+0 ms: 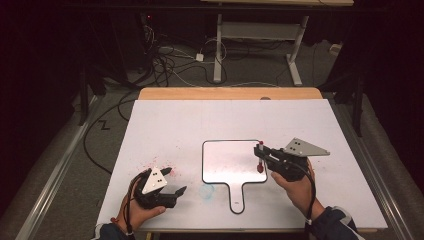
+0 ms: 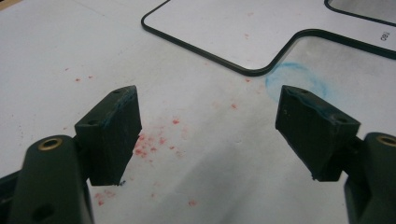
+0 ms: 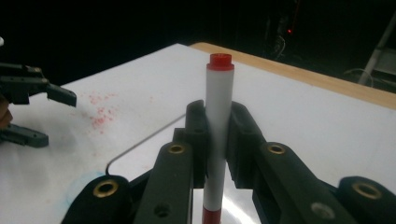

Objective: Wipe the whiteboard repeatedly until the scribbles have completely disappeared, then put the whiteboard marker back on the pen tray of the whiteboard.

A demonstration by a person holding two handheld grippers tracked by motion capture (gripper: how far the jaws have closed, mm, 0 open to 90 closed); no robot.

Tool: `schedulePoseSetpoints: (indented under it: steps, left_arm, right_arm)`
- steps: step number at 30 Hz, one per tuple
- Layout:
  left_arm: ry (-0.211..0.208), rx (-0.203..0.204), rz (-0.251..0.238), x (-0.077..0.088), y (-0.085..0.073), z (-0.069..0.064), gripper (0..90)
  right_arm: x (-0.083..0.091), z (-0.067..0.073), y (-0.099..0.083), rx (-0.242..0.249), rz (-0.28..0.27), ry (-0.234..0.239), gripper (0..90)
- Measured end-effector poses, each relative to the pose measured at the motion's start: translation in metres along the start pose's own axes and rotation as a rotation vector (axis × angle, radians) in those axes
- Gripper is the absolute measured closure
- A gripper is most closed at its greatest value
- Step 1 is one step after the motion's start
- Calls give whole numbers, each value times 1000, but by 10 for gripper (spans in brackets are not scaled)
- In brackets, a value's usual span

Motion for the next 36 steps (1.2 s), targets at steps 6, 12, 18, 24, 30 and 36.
schedulePoseSetpoints:
  steps: [6, 12, 18, 24, 30, 36]
  left_arm:
    - [-2, 6, 2, -1, 0, 2, 213]
    - [-4, 1, 5, 0, 0, 1, 213]
    - [-9, -7, 10, -1, -1, -1, 213]
    - [-8, -3, 11, -2, 0, 1, 213]
    - [-6, -5, 24, -2, -2, 0, 213]
    - [-13, -17, 28, -5, 0, -2, 213]
  right_arm:
    - [16, -17, -9, -44, 30, -24, 815]
    - [20, -26, -16, -76, 81, -42, 815]
    - [21, -35, -25, -108, 166, -45, 814]
    - [11, -41, -29, -132, 208, -28, 812]
    - [-10, -50, -38, -187, 235, -30, 812]
    - [-32, -57, -45, -230, 238, -24, 797]
Point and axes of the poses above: each handheld gripper's, and its own axes: x roughly backward along the jaws, y roughly out of its top, z roughly to its left, the point moved 5 cm from there along -x, roughly forward along the jaws, and after that the axes turned 1 degree about x, right-handed, at the moved point
